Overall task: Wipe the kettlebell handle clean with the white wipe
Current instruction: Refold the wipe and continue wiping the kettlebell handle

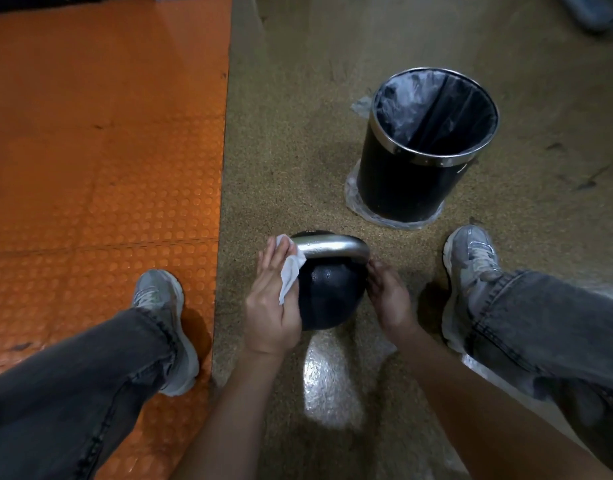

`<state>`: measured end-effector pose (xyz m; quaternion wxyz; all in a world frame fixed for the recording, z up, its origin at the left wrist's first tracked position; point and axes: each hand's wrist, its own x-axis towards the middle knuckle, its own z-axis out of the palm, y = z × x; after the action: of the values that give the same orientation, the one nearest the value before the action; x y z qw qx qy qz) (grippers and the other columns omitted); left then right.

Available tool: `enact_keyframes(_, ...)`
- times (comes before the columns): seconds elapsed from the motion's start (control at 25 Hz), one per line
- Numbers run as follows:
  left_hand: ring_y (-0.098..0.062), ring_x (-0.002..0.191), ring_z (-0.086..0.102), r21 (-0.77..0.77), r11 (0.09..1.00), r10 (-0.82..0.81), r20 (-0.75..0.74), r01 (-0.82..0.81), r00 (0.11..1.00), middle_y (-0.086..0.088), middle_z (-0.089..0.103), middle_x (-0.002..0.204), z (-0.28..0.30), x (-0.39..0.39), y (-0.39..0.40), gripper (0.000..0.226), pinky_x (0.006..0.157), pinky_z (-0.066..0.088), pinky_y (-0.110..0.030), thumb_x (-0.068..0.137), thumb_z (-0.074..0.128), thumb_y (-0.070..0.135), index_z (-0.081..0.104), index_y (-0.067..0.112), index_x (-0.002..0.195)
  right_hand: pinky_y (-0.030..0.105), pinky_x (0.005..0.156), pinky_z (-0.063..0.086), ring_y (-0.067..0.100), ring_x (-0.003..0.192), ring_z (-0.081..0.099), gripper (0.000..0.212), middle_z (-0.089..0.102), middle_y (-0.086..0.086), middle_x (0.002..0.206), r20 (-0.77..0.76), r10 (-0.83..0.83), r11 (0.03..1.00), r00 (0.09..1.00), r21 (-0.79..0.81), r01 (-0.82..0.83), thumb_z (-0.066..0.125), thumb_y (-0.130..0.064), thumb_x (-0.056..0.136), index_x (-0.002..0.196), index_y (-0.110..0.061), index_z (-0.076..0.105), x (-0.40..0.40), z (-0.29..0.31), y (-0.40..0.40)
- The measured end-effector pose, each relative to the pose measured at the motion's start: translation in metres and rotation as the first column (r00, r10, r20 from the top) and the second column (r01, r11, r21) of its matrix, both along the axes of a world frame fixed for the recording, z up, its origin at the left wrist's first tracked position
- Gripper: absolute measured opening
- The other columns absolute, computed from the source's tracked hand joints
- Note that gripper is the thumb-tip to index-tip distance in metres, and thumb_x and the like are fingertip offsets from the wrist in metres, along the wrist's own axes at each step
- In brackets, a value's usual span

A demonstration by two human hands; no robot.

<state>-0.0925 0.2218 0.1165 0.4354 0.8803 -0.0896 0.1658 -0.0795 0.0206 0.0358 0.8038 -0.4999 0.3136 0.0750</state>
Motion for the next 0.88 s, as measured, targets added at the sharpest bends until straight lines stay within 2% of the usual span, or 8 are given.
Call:
enact_keyframes(0.12, -0.023, 0.150, 0.020, 0.042, 0.995, 0.087, -0.015, -0.086, 0.996, -0.009, 0.033, 0.157, 0.000, -0.002, -0.010, 0.054, 0.121, 0.020, -0.051, 0.094, 0.048, -0.004, 0.039, 0.001, 0.147, 0.034, 0.101, 0.045, 0.013, 0.119, 0.064, 0.023, 0.075, -0.004, 0.119, 0.032, 0.031, 0.998, 0.999, -0.052, -0.030, 0.055, -0.034, 0.102, 0.117, -0.024, 0.069, 0.000, -0.002, 0.000)
enact_keyframes(0.2, -0.022, 0.151, 0.017, 0.086, 0.983, 0.165, -0.040, -0.161, 0.985, -0.006, 0.029, 0.158, -0.006, 0.001, -0.019, 0.063, 0.122, 0.017, -0.049, 0.089, 0.049, -0.013, 0.037, 0.003, 0.149, 0.030, 0.098, 0.046, 0.010, 0.116, 0.066, 0.020, 0.076, -0.008, 0.114, 0.013, 0.019, 0.999, 1.000, -0.031, -0.018, 0.052, -0.029, 0.105, 0.116, -0.023, 0.068, -0.003, -0.001, 0.001)
enact_keyframes(0.32, -0.029, 0.141, 0.041, 0.049, 0.964, 0.257, 0.083, -0.262, 0.963, -0.011, 0.050, 0.145, -0.010, -0.004, -0.019, 0.059, 0.114, 0.035, -0.050, 0.080, 0.054, -0.024, 0.059, 0.003, 0.133, 0.025, 0.093, 0.047, 0.005, 0.111, 0.068, 0.021, 0.077, -0.010, 0.112, 0.048, 0.009, 1.000, 0.999, -0.008, -0.008, 0.049, -0.024, 0.107, 0.117, -0.023, 0.067, -0.004, 0.005, 0.003)
enact_keyframes(0.4, -0.032, 0.119, 0.057, 0.080, 0.941, 0.307, 0.202, -0.328, 0.930, -0.008, 0.064, 0.131, -0.005, 0.005, -0.009, 0.047, 0.097, 0.048, -0.041, 0.078, 0.066, -0.018, 0.073, 0.010, 0.115, 0.025, 0.092, 0.047, 0.006, 0.109, 0.068, 0.021, 0.077, -0.007, 0.110, 0.047, -0.003, 1.000, 0.999, 0.012, 0.003, 0.048, -0.021, 0.107, 0.115, -0.021, 0.067, -0.003, 0.004, 0.001)
enact_keyframes(0.44, -0.030, 0.105, 0.058, 0.098, 0.932, 0.319, 0.235, -0.349, 0.918, -0.005, 0.068, 0.123, -0.003, 0.013, -0.005, 0.043, 0.087, 0.050, -0.034, 0.077, 0.069, -0.015, 0.077, 0.013, 0.109, 0.025, 0.092, 0.047, 0.007, 0.109, 0.068, 0.020, 0.077, -0.007, 0.108, 0.045, -0.010, 1.000, 0.999, 0.020, 0.009, 0.047, -0.020, 0.107, 0.113, -0.020, 0.067, -0.002, 0.002, 0.001)
enact_keyframes(0.52, -0.022, 0.089, 0.055, 0.057, 0.938, 0.321, 0.233, -0.342, 0.918, -0.006, 0.070, 0.105, 0.003, 0.020, -0.001, 0.046, 0.080, 0.047, -0.024, 0.073, 0.069, -0.017, 0.078, 0.015, 0.104, 0.026, 0.093, 0.047, 0.010, 0.112, 0.067, 0.019, 0.078, -0.006, 0.107, 0.037, -0.022, 0.999, 0.999, 0.032, 0.021, 0.048, -0.020, 0.107, 0.111, -0.020, 0.066, -0.001, 0.001, 0.001)
enact_keyframes(0.6, -0.018, 0.083, 0.055, 0.024, 0.949, 0.303, 0.191, -0.313, 0.934, -0.008, 0.058, 0.092, 0.005, 0.014, -0.002, 0.052, 0.079, 0.046, -0.018, 0.070, 0.066, -0.023, 0.078, 0.013, 0.105, 0.027, 0.093, 0.047, 0.013, 0.116, 0.066, 0.020, 0.076, -0.004, 0.114, 0.048, -0.019, 0.999, 0.999, 0.031, 0.018, 0.048, -0.022, 0.107, 0.115, -0.019, 0.067, 0.000, -0.003, 0.002)
enact_keyframes(0.88, -0.012, 0.089, 0.063, 0.068, 0.973, 0.219, 0.058, -0.222, 0.974, -0.004, 0.067, 0.095, 0.005, -0.004, 0.002, 0.054, 0.084, 0.052, -0.022, 0.065, 0.065, -0.022, 0.078, 0.014, 0.103, 0.024, 0.089, 0.048, 0.009, 0.111, 0.067, 0.021, 0.073, -0.002, 0.117, 0.031, -0.009, 1.000, 0.999, 0.011, 0.008, 0.048, -0.025, 0.107, 0.115, -0.021, 0.067, -0.004, 0.002, 0.001)
